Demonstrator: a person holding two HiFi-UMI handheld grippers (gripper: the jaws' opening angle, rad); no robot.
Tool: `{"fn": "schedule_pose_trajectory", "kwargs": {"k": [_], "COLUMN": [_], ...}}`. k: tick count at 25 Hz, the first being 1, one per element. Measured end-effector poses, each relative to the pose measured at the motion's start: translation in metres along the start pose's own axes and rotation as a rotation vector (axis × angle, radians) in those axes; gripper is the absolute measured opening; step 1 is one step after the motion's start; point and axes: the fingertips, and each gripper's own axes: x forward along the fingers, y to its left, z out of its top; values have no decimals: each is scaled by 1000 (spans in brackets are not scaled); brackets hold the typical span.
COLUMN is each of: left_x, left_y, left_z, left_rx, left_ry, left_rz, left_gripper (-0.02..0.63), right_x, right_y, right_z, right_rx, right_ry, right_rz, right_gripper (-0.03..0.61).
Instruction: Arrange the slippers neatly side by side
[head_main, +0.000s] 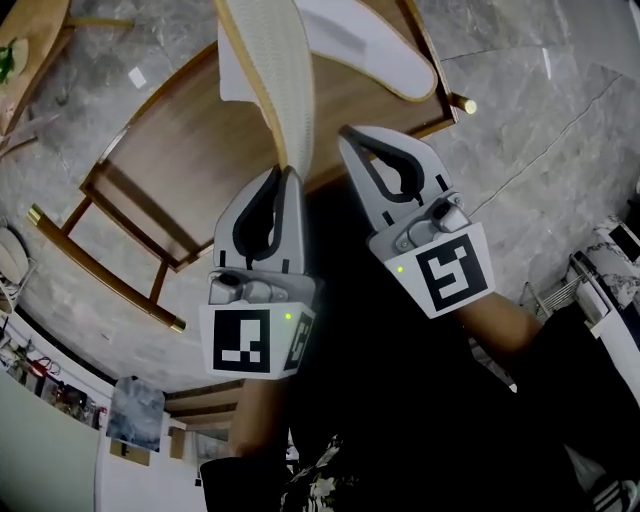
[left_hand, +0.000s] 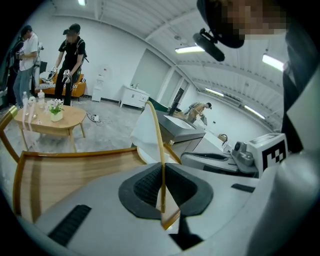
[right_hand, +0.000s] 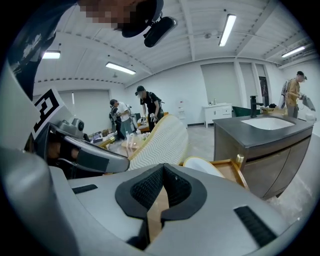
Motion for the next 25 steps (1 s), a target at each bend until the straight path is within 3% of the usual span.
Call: {"fn": "schedule_pose_trajectory", "kwargs": {"k": [10,19,25], "left_x": [-23,-44,-65], "left_y": [35,74,110], "left_z": [-7,-24,-40], "left_rx": [2,-64,-111], "left_ry": [-12,18,46], "left_rz": [108,232,387], "left_gripper": [20,20,20], "right_x": [21,33,48], "right_y": [32,49,55], "right_z": [4,-2,-12], "right_rx": [-23,-43,-34], "right_ry": [-3,22,52], "right_rz": [70,102,97], "right_gripper": [-2,-2,-2]}}
